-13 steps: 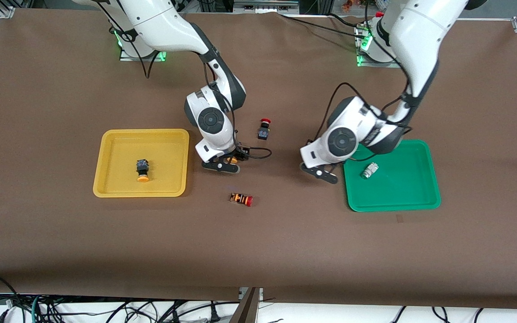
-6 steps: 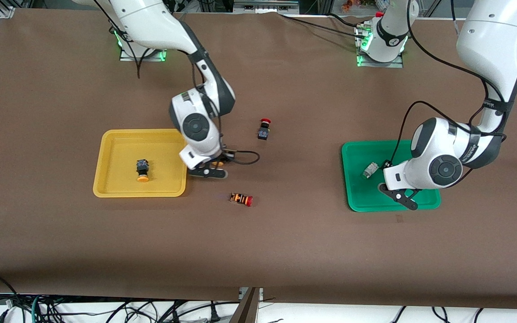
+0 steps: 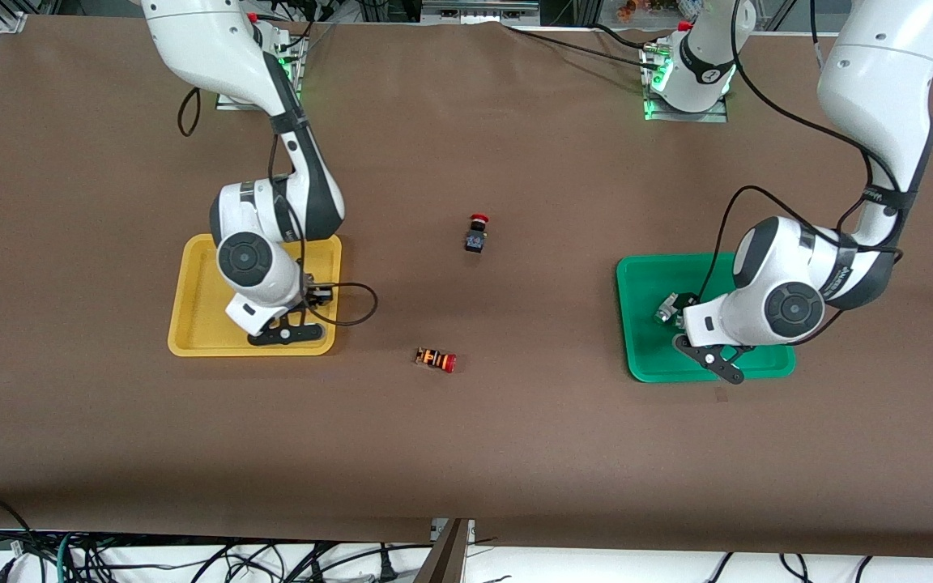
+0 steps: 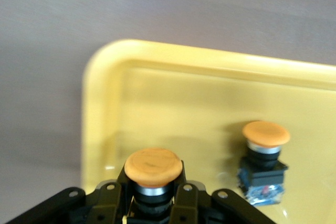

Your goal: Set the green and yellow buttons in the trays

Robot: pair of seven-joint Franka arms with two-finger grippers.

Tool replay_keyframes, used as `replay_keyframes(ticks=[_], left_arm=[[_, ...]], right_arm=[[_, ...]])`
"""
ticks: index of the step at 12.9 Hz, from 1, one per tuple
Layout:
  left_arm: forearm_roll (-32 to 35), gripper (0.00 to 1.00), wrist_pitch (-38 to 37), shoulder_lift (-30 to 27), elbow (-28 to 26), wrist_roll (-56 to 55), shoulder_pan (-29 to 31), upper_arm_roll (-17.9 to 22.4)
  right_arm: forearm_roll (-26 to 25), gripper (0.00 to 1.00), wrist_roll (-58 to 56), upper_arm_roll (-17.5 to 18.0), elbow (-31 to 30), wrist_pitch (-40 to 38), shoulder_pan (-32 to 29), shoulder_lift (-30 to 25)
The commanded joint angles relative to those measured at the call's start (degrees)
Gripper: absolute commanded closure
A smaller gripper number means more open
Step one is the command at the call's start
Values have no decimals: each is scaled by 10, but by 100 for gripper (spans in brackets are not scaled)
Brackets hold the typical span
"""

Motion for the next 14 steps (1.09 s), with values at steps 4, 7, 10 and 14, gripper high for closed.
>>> replay_keyframes(ticks=[4,7,10,14], left_arm=[[4,0,-120,-119,82,-8,-5,-5],[-82,0,-240,-158,161,-48,-4,5],[-94,0,-253,-278,100,-207,-116,150],[-127,0,-237,-345,34,-206,-146,203]], right_arm=[[31,1,-16,1,-85,67,2,-61],[31,1,19,0,-63,34,2,-117],[24,1,30,-10,-51,-24,3,-177],[-6,1,31,-35,-37,-125,3,-268]])
